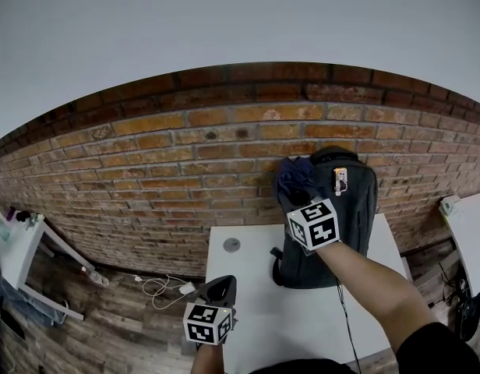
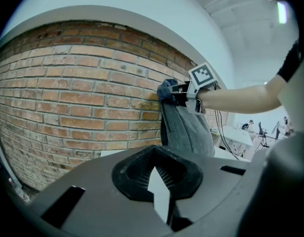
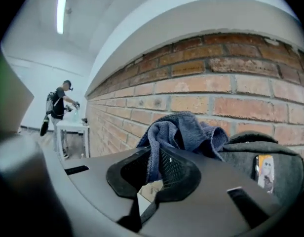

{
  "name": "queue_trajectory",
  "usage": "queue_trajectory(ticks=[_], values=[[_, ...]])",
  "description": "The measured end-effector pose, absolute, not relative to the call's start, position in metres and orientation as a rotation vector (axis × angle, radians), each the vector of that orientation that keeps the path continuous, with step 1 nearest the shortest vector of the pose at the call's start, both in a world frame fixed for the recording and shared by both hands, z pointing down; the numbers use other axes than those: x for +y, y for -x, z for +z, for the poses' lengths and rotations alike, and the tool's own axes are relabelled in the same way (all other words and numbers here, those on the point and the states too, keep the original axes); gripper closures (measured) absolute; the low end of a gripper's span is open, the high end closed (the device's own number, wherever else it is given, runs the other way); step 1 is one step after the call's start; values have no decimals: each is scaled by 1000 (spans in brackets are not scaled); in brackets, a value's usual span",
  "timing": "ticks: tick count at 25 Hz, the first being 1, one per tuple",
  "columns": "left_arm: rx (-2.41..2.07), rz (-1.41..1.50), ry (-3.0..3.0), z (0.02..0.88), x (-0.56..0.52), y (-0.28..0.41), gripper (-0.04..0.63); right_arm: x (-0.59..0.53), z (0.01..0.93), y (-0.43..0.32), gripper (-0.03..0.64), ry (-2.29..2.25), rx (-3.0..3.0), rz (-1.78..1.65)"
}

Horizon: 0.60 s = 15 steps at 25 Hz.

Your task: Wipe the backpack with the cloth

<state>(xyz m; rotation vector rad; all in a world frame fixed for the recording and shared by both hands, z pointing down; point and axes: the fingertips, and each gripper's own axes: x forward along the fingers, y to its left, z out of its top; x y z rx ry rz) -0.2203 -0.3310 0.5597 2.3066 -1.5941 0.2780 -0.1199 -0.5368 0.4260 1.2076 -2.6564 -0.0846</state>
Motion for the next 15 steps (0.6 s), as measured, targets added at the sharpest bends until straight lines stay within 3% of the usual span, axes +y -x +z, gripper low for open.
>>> queue_trajectory(ticks=[15], values=[[-1536,327,-2358,559,-331,199,607,-417,579,100,588,-995,-2592,253]])
